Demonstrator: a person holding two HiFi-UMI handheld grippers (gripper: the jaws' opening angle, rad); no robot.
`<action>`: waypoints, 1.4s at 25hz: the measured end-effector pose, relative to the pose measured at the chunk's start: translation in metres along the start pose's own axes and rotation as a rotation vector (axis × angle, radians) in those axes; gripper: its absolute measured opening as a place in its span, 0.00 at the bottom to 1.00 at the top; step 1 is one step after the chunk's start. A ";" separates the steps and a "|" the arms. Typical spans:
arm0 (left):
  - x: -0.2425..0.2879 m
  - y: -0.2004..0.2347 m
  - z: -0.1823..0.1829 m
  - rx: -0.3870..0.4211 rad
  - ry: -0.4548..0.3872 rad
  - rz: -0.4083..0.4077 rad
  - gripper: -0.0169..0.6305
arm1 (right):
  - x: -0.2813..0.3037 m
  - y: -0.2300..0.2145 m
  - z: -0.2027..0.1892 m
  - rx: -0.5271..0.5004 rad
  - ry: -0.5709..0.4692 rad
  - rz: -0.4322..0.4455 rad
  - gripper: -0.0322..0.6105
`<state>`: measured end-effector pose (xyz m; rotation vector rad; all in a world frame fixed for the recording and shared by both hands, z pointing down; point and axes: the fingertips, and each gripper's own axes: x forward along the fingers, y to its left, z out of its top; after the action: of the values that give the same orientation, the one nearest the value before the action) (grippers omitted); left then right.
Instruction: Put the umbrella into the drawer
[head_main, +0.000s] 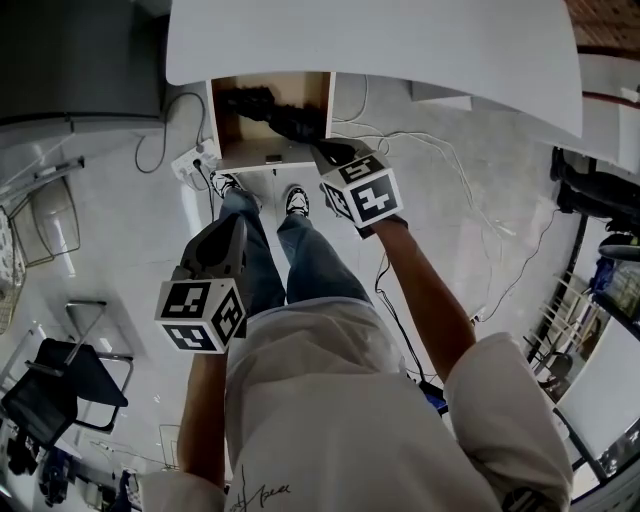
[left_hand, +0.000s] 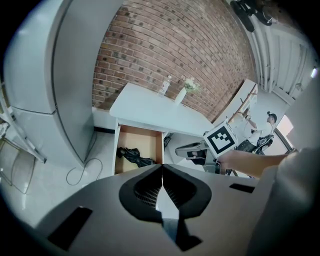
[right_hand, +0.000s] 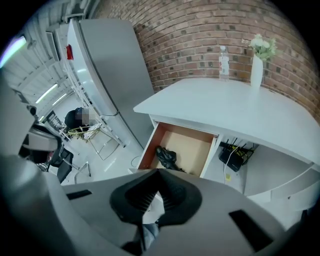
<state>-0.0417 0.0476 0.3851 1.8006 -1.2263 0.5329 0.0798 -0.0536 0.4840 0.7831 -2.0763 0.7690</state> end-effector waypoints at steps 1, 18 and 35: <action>-0.002 -0.003 0.001 0.000 -0.007 -0.001 0.06 | -0.006 0.002 0.001 -0.005 -0.008 0.007 0.08; -0.023 -0.041 0.022 0.042 -0.095 -0.004 0.05 | -0.088 0.035 0.021 -0.039 -0.137 0.110 0.08; -0.050 -0.060 0.034 0.090 -0.162 0.011 0.05 | -0.143 0.053 0.032 -0.072 -0.185 0.148 0.08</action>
<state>-0.0128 0.0540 0.3047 1.9451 -1.3410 0.4619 0.0998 -0.0061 0.3375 0.6882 -2.3354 0.7198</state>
